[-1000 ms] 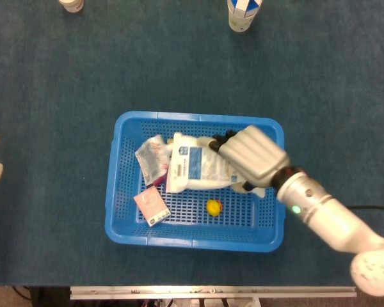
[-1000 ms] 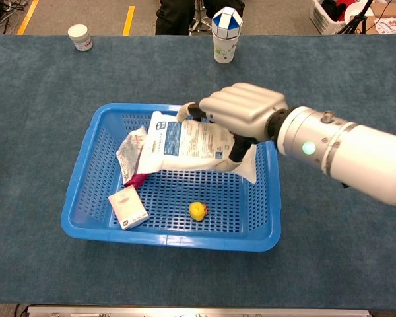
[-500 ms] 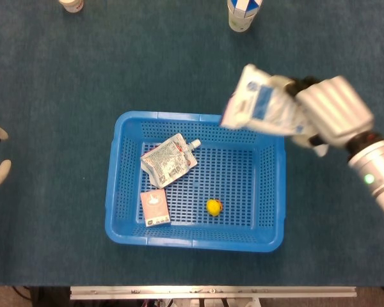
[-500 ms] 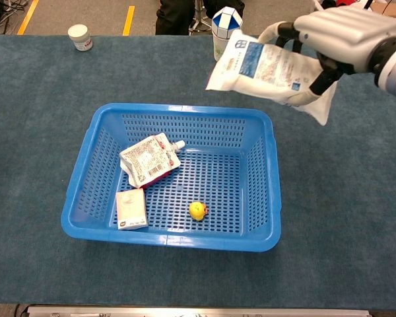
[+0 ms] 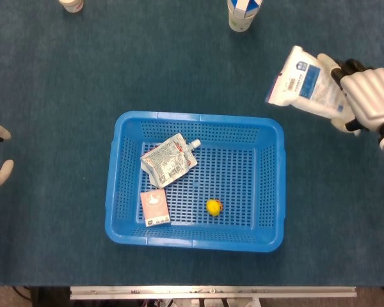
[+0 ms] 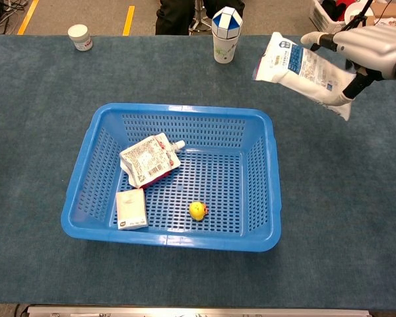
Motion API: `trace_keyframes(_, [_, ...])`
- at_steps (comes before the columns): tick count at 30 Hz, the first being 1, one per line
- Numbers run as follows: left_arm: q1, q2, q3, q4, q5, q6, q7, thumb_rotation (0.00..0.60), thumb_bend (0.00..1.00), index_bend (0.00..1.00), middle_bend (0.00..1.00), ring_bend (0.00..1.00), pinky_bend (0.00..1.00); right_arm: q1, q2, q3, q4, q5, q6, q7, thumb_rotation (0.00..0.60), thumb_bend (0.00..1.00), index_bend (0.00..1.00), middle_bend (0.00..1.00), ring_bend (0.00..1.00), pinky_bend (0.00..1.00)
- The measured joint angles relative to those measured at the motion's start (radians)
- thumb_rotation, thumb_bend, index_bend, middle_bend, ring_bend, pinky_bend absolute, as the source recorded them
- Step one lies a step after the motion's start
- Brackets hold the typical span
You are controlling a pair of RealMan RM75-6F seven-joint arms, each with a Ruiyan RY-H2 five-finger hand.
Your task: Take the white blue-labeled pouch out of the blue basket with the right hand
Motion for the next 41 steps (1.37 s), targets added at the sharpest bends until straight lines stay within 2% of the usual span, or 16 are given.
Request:
trace_keyframes(5, [0.000, 0.004, 0.000, -0.002, -0.008, -0.002, 0.007, 0.600, 0.27, 0.40, 0.42, 0.31, 0.31, -0.041, 0.023, 0.005, -0.019, -0.065, 0.031, 0.034, 0.600, 0.17, 0.00, 0.06, 0.04, 0.26])
trace_keyframes(9, [-0.001, 0.010, -0.006, 0.001, -0.014, 0.003, 0.009, 0.600, 0.27, 0.40, 0.43, 0.31, 0.31, -0.091, 0.058, 0.001, -0.053, -0.123, 0.088, 0.056, 0.600, 0.17, 0.02, 0.19, 0.14, 0.29])
trace_keyframes(11, [-0.002, 0.014, -0.010, 0.005, -0.017, 0.005, 0.011, 0.600, 0.27, 0.40, 0.43, 0.31, 0.31, -0.117, 0.065, -0.004, -0.060, -0.155, 0.128, 0.059, 0.600, 0.18, 0.09, 0.27, 0.18, 0.30])
trace_keyframes(13, [-0.003, 0.018, -0.011, 0.007, -0.021, 0.004, 0.016, 0.600, 0.27, 0.40, 0.43, 0.31, 0.31, -0.156, 0.072, -0.016, -0.068, -0.195, 0.186, 0.057, 0.600, 0.18, 0.13, 0.30, 0.20, 0.30])
trace_keyframes(16, [-0.007, 0.026, -0.012, 0.004, -0.029, -0.006, 0.032, 0.600, 0.27, 0.40, 0.43, 0.31, 0.31, -0.226, 0.085, -0.034, -0.085, -0.243, 0.286, 0.054, 0.600, 0.18, 0.17, 0.32, 0.21, 0.30])
trace_keyframes(21, [-0.012, 0.033, -0.003, -0.003, -0.023, -0.015, 0.049, 0.600, 0.27, 0.40, 0.43, 0.31, 0.31, -0.364, 0.116, -0.064, -0.122, -0.313, 0.467, 0.043, 0.600, 0.18, 0.18, 0.32, 0.21, 0.30])
trace_keyframes(27, [-0.005, 0.034, 0.010, -0.001, -0.003, -0.004, 0.051, 0.600, 0.27, 0.40, 0.43, 0.31, 0.31, -0.516, 0.136, -0.124, -0.138, -0.434, 0.603, 0.000, 0.600, 0.18, 0.18, 0.33, 0.21, 0.30])
trace_keyframes(34, [0.007, 0.036, 0.012, -0.018, 0.017, 0.038, 0.079, 0.600, 0.27, 0.40, 0.43, 0.31, 0.31, -0.620, 0.147, -0.141, -0.122, -0.469, 0.646, 0.016, 0.600, 0.18, 0.18, 0.33, 0.21, 0.30])
trace_keyframes(41, [0.027, 0.066, 0.008, -0.032, -0.011, 0.058, 0.103, 0.600, 0.27, 0.40, 0.43, 0.31, 0.30, -0.661, 0.162, -0.111, -0.098, -0.473, 0.630, 0.064, 0.600, 0.18, 0.18, 0.33, 0.21, 0.30])
